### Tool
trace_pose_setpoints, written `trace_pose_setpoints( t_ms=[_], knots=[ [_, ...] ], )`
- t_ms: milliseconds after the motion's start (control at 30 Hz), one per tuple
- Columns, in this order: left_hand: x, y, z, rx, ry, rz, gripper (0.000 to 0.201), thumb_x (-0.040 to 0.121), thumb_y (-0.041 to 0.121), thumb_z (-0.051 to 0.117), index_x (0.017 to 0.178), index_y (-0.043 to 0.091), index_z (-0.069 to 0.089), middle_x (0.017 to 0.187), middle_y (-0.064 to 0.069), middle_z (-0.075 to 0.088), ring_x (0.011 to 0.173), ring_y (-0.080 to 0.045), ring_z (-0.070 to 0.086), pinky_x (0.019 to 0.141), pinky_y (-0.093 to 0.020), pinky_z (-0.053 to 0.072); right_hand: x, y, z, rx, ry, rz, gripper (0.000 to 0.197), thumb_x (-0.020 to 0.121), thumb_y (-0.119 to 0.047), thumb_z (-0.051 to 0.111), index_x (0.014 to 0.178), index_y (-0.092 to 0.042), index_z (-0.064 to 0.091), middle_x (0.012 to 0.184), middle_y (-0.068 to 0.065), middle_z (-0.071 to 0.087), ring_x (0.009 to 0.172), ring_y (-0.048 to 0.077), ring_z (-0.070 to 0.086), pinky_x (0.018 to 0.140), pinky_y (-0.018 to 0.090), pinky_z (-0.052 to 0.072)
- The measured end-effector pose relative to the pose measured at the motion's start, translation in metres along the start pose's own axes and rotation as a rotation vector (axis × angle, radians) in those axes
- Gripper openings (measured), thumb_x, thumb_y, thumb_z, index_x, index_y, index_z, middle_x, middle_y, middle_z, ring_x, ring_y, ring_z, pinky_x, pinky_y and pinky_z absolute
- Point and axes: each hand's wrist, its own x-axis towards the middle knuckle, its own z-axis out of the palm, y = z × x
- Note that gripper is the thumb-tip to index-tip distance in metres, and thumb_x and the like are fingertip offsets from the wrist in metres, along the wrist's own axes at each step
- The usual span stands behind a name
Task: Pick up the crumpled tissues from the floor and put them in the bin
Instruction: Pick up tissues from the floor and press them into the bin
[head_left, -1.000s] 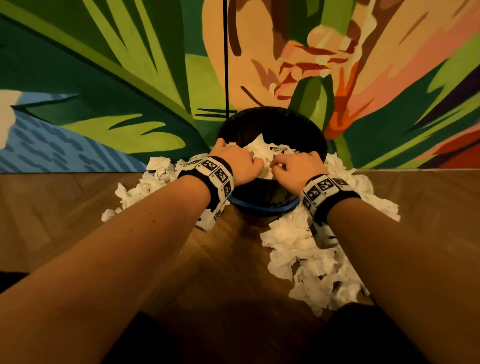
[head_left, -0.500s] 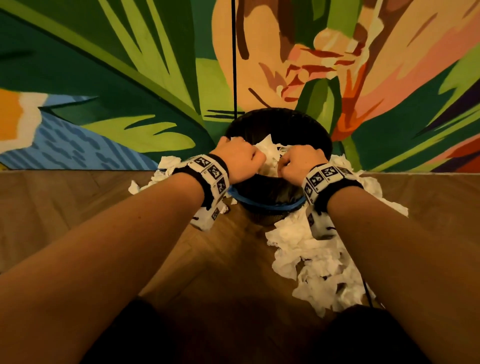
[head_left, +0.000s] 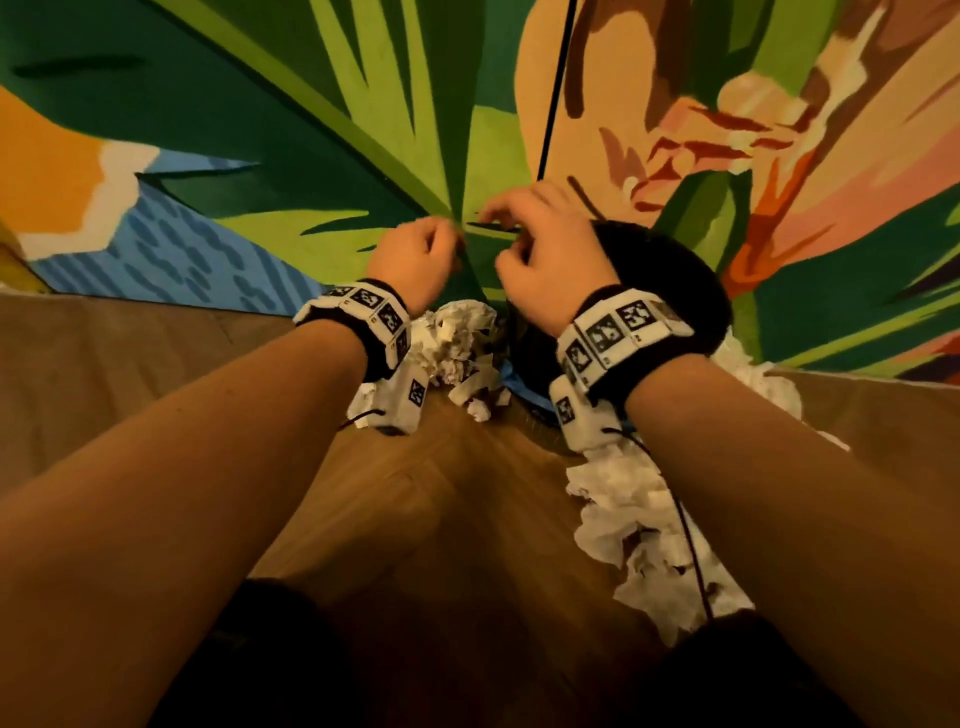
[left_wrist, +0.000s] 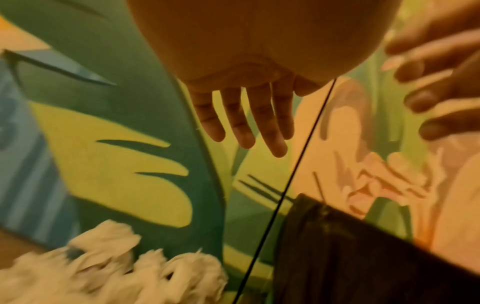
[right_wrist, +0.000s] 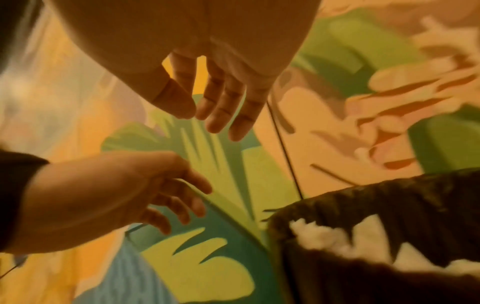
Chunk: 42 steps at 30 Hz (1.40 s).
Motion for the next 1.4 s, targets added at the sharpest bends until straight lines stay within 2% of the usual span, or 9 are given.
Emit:
trace_pose_setpoints(
  t_ms=[300, 500, 600, 767, 967, 1033, 1167, 1267, 1400],
  knots=[
    [-0.049, -0.1, 0.025, 0.31, -0.3, -0.287, 0.022, 0.094, 0.019, 0.05, 0.107, 0.013, 0.067, 0.105, -0.017, 0.069, 0.097, -0.035, 0.062, 0.073, -0.032, 0.044, -0.024, 0.037, 0.132, 0.001, -0.432, 0.036, 0.025, 0.085, -0.01, 0.054, 0.106, -0.022, 0.062, 0.107, -0.001, 0.047, 0.103, 0.019, 0.05, 0.093, 0.037, 0.045],
    [-0.076, -0.139, 0.075, 0.332, -0.534, -0.449, 0.028, 0.094, 0.022, 0.051, 0.119, 0.022, 0.062, 0.122, -0.009, 0.064, 0.109, -0.03, 0.06, 0.095, -0.037, 0.049, -0.055, 0.125, 0.203, -0.266, -0.786, 0.255, 0.04, 0.09, -0.021, 0.05, 0.13, -0.024, 0.054, 0.139, 0.005, 0.042, 0.13, 0.03, 0.039, 0.109, 0.038, 0.036],
    [-0.077, -0.147, 0.096, 0.301, -0.569, -0.445, 0.034, 0.096, 0.028, 0.052, 0.127, 0.017, 0.058, 0.126, -0.012, 0.062, 0.113, -0.032, 0.059, 0.094, -0.035, 0.047, -0.077, 0.149, 0.221, -0.298, -0.924, 0.323, 0.058, 0.09, -0.034, 0.05, 0.146, -0.032, 0.036, 0.158, 0.004, 0.018, 0.146, 0.034, 0.01, 0.117, 0.051, 0.02],
    [-0.063, -0.148, 0.137, 0.189, -0.591, -0.403, 0.033, 0.093, 0.024, 0.052, 0.126, 0.023, 0.059, 0.126, -0.004, 0.062, 0.115, -0.026, 0.059, 0.096, -0.03, 0.048, -0.109, 0.166, 0.226, -0.32, -0.845, 0.317, 0.042, 0.089, -0.025, 0.053, 0.131, -0.021, 0.054, 0.149, 0.003, 0.026, 0.137, 0.035, 0.022, 0.115, 0.045, 0.025],
    [-0.052, -0.148, 0.184, 0.383, -0.83, -0.195, 0.057, 0.096, 0.024, 0.045, 0.151, 0.03, 0.03, 0.163, 0.0, 0.008, 0.143, -0.028, 0.031, 0.116, -0.038, 0.029, -0.123, 0.173, 0.216, -0.315, -0.881, 0.404, 0.015, 0.089, -0.022, 0.061, 0.104, -0.019, 0.062, 0.132, 0.007, 0.038, 0.117, 0.03, 0.045, 0.103, 0.037, 0.04],
    [-0.054, -0.153, 0.19, 0.478, -0.893, -0.207, 0.055, 0.096, 0.026, 0.044, 0.15, 0.031, 0.031, 0.162, 0.001, 0.013, 0.143, -0.029, 0.028, 0.116, -0.042, 0.028, -0.128, 0.175, 0.212, -0.251, -0.863, 0.459, 0.012, 0.087, -0.016, 0.062, 0.098, -0.02, 0.061, 0.125, 0.005, 0.041, 0.109, 0.028, 0.051, 0.095, 0.036, 0.046],
    [-0.064, -0.159, 0.186, 0.508, -0.746, -0.287, 0.03, 0.096, 0.027, 0.048, 0.121, 0.018, 0.063, 0.13, -0.009, 0.059, 0.113, -0.029, 0.059, 0.094, -0.038, 0.05, -0.128, 0.17, 0.208, -0.041, -0.634, 0.6, 0.014, 0.085, -0.007, 0.053, 0.092, -0.019, 0.057, 0.112, 0.004, 0.046, 0.099, 0.027, 0.053, 0.089, 0.034, 0.047],
    [-0.079, -0.166, 0.178, 0.487, -0.691, -0.302, 0.028, 0.094, 0.026, 0.053, 0.118, 0.016, 0.064, 0.114, -0.013, 0.066, 0.101, -0.032, 0.063, 0.082, -0.036, 0.05, -0.119, 0.163, 0.212, 0.05, -0.482, 0.662, 0.018, 0.087, -0.006, 0.049, 0.092, -0.022, 0.055, 0.105, 0.001, 0.045, 0.098, 0.027, 0.054, 0.086, 0.034, 0.048],
    [-0.102, -0.181, 0.164, 0.34, -0.693, -0.424, 0.041, 0.092, 0.028, 0.055, 0.131, 0.02, 0.046, 0.114, -0.014, 0.062, 0.1, -0.034, 0.062, 0.075, -0.032, 0.044, -0.107, 0.159, 0.221, 0.001, -0.56, 0.599, 0.042, 0.089, -0.001, 0.047, 0.118, -0.03, 0.05, 0.14, 0.004, 0.034, 0.12, 0.028, 0.049, 0.1, 0.041, 0.046]
  ],
)
